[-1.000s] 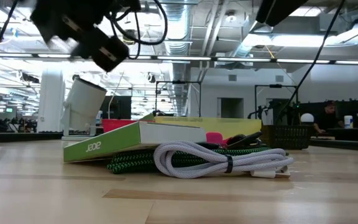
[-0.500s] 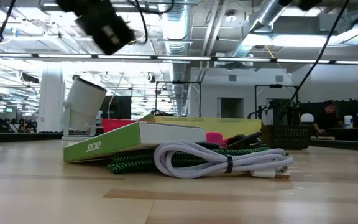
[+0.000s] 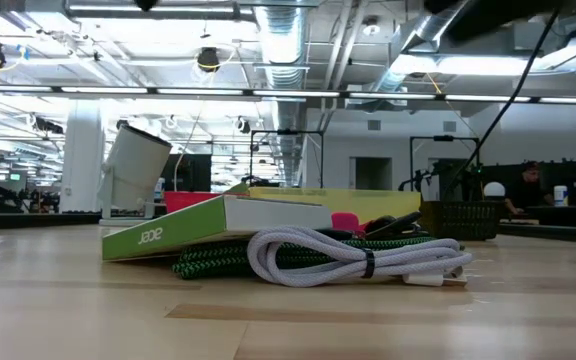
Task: Pick and place items into bin
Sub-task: Put the white card reader box into the red bin
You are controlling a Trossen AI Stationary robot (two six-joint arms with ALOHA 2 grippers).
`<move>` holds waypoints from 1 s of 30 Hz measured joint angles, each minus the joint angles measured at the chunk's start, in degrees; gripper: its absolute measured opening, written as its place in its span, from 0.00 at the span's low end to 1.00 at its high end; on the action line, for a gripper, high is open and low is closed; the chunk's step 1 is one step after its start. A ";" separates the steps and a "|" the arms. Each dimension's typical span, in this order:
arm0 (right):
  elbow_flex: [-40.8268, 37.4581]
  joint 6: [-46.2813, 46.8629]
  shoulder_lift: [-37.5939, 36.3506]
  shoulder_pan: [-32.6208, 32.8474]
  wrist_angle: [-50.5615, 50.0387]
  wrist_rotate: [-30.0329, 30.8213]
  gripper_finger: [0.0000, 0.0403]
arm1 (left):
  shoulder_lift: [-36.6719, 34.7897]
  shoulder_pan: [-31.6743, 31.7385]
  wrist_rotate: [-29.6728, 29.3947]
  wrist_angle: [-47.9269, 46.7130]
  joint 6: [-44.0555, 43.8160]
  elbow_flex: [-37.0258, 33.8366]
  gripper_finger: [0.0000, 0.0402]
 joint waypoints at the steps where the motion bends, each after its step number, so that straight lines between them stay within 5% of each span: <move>1: 0.02 -0.73 1.05 -0.26 0.33 1.00 0.54 | -0.51 -0.97 -2.67 -0.70 -1.46 0.01 0.30; 8: 0.00 -4.54 7.97 -1.91 4.74 2.83 0.54 | 0.12 -7.83 -22.11 -8.16 -12.64 0.04 0.30; 13: -0.08 -9.48 9.62 -1.81 9.97 3.11 0.54 | 2.54 -10.66 -27.51 -11.62 -16.63 0.04 0.30; 21: 0.04 -14.00 8.62 -1.68 13.95 3.27 0.54 | 7.94 -8.78 -16.54 -21.27 -16.98 0.04 0.30; 30: 0.04 -13.99 8.62 -1.96 15.76 2.76 0.54 | 19.41 -2.82 1.80 -22.47 1.97 0.04 0.30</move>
